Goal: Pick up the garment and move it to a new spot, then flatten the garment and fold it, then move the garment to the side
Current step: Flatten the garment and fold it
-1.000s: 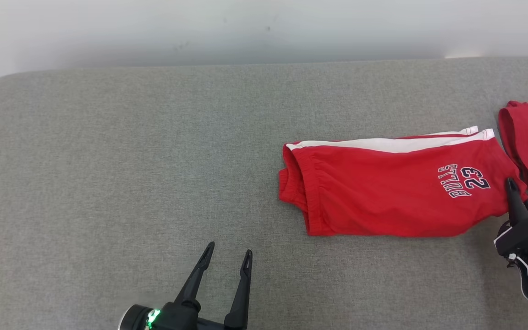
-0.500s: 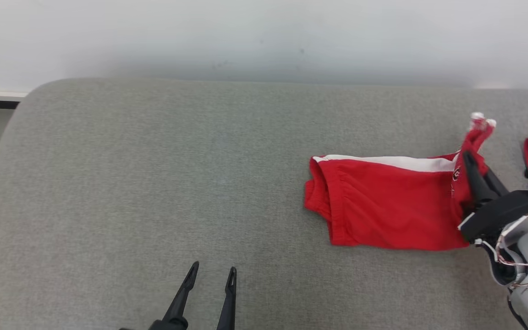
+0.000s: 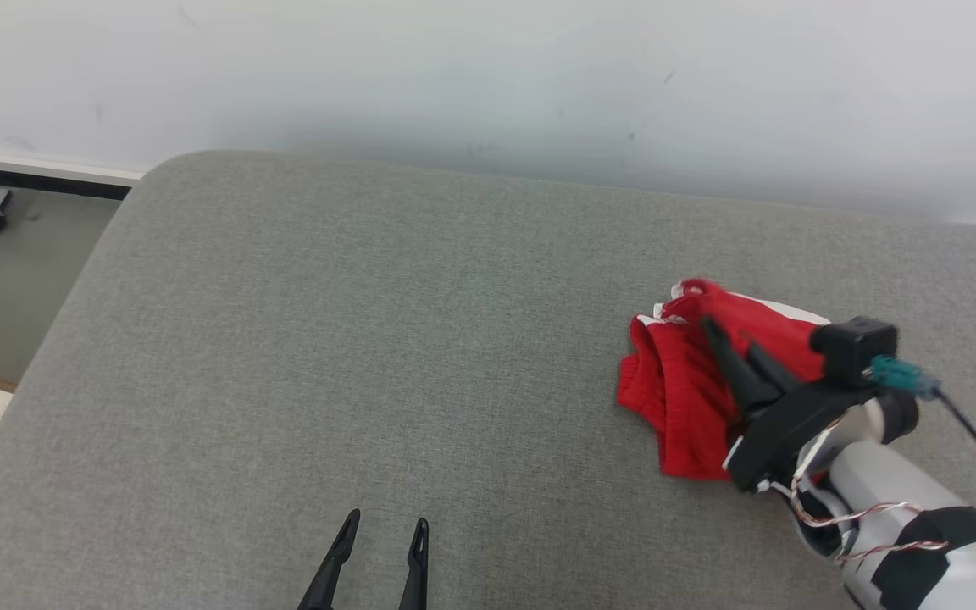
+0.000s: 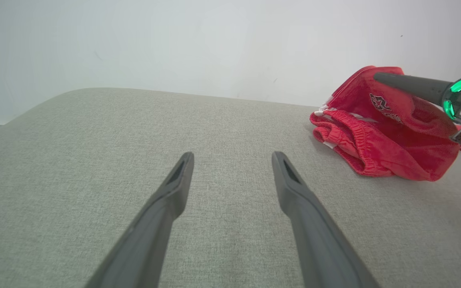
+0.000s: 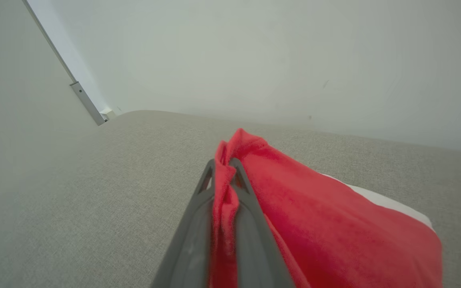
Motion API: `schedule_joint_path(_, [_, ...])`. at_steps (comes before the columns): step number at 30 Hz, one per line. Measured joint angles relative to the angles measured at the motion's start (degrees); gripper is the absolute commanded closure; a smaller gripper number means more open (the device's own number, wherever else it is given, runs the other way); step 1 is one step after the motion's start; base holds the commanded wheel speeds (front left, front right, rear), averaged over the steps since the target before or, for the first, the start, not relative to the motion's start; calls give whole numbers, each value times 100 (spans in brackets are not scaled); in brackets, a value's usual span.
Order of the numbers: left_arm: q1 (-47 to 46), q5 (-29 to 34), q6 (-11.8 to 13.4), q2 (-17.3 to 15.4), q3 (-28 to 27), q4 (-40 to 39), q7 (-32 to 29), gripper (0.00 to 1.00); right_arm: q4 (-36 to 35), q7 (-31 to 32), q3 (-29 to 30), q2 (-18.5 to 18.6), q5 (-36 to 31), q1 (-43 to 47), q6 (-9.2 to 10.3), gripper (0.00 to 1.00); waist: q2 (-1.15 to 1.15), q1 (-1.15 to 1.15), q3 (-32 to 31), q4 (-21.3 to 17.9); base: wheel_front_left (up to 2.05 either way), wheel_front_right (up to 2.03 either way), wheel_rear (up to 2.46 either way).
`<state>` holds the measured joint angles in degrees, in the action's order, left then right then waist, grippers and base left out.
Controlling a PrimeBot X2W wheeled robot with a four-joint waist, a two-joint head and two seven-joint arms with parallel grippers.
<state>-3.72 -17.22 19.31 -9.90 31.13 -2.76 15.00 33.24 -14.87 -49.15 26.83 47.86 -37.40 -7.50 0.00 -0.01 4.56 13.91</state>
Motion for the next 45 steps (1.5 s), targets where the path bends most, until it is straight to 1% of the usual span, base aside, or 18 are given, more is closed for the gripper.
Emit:
schedule_joint_path(8, [35, -37, -13, 52, -46, 9, 0, 0, 244, 67, -792, -283, 85, 34, 0, 100, 0, 0, -52, 116, 0, 0, 0])
schedule_joint_path(16, [111, -38, -63, 103, -130, 10, 0, 0, 579, 92, -1156, -427, 310, 54, 0, 100, 0, 0, -76, 76, 0, 0, 0])
schedule_joint_path(17, [116, -38, -64, 107, -143, 7, 0, 0, 612, 98, -1182, -446, 358, 60, 0, 90, 0, 1, -78, 62, 0, 0, 0])
schedule_joint_path(18, [121, -38, -66, 110, -156, 4, 0, 0, 617, 99, -1211, -461, 408, 75, 0, 73, 0, 1, -81, 45, 0, 0, 0])
schedule_joint_path(19, [131, -38, -79, 114, -178, 3, 0, 0, 616, 98, -1225, -475, 452, 101, 0, 51, 0, 1, -84, 27, 0, 0, 0])
schedule_joint_path(20, [142, -37, -85, 116, -190, 3, 0, 0, 609, 93, -1248, -483, 509, 137, 0, 0, 0, 1, -89, 6, 0, 0, 0])
schedule_joint_path(22, [149, -37, -97, 121, -231, 1, 0, 0, 544, 90, -1323, -506, 611, 204, 0, 0, 0, 1, -100, -44, 0, 0, 0])
schedule_joint_path(26, [214, -37, -107, 119, -275, 2, 0, 0, 185, 81, -1607, -520, 843, 308, 0, 0, 0, 1, -125, -165, 0, 0, 0])
schedule_joint_path(30, [237, -37, -102, 105, -341, 10, 1, 0, -80, 22, -1637, -398, 906, 306, 0, 0, 0, 1, -164, -320, 0, 0, 0])
schedule_joint_path(32, [265, -38, -75, 109, -413, -2, 0, 0, -202, 13, -1352, -339, 756, 313, 0, 0, 0, 1, -200, -464, 0, 0, 0])
schedule_joint_path(35, [276, -40, -60, 107, -501, -32, 0, 0, -414, -5, -634, -344, 369, 396, 0, 0, 0, 1, -238, -631, 0, 0, 0])
schedule_joint_path(38, [335, -41, -58, 104, -593, -54, 0, 0, -531, -3, 87, -389, -36, 739, 0, 0, 0, 1, -282, -814, 0, 0, 0])
schedule_joint_path(42, [374, -49, -55, 94, -740, -59, 1, 0, -806, -9, 1057, -493, -748, 1087, 0, 0, 0, 1, -341, -1063, 0, 0, 0])
schedule_joint_path(45, [399, -47, -56, 71, -891, -114, 0, 0, -1014, -8, 1630, -570, -1296, 1468, 0, 0, 0, 1, -386, -1247, 0, 0, 0])
